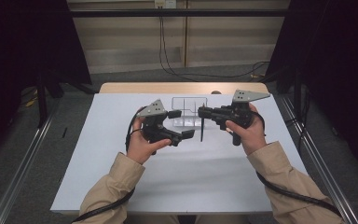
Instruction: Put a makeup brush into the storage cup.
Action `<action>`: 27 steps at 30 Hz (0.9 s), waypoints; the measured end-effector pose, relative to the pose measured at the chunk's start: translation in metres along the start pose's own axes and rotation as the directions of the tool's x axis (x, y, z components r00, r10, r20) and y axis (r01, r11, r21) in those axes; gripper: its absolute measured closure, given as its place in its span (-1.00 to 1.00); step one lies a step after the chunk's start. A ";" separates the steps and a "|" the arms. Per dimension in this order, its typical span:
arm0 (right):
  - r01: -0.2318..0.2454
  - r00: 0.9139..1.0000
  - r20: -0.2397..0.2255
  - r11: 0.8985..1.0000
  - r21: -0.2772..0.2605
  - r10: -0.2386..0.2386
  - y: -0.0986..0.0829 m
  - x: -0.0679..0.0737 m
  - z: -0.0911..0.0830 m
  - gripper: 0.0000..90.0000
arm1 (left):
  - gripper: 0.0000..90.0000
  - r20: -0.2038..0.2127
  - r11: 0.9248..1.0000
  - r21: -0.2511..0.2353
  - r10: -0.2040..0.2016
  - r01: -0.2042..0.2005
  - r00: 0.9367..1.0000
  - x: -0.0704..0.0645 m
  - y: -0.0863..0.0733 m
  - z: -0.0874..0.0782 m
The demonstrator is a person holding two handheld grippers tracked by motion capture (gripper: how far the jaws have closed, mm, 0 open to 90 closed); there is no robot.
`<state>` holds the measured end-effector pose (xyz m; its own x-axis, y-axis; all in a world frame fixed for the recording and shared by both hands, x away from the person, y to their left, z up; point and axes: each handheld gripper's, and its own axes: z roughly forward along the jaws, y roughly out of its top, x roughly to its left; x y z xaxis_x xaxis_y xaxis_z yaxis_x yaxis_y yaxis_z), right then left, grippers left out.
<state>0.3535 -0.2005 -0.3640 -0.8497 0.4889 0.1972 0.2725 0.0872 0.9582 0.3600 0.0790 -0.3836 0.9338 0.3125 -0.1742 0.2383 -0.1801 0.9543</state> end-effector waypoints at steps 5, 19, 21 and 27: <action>-0.007 1.000 0.003 1.000 -0.001 0.007 -0.002 -0.002 -0.001 0.87 | -0.90 -0.019 1.000 -0.003 -0.001 0.001 1.000 0.002 -0.003 -0.012; -0.012 1.000 0.010 1.000 -0.002 0.012 -0.003 -0.004 -0.004 0.87 | -0.91 -0.074 1.000 -0.012 -0.005 0.004 0.997 0.005 -0.010 -0.046; -0.012 1.000 0.011 1.000 -0.001 0.012 -0.003 -0.004 -0.004 0.87 | -0.92 -0.090 1.000 -0.017 -0.005 0.003 0.996 0.006 -0.012 -0.053; -0.005 1.000 0.008 1.000 0.000 0.005 -0.002 -0.003 -0.004 0.87 | -0.96 -0.110 1.000 0.000 0.002 -0.002 0.994 0.008 -0.015 -0.063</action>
<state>0.3540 -0.2054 -0.3660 -0.8446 0.4966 0.1999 0.2765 0.0850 0.9572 0.3470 0.1428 -0.3837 0.8994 0.4126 -0.1443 0.2362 -0.1809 0.9547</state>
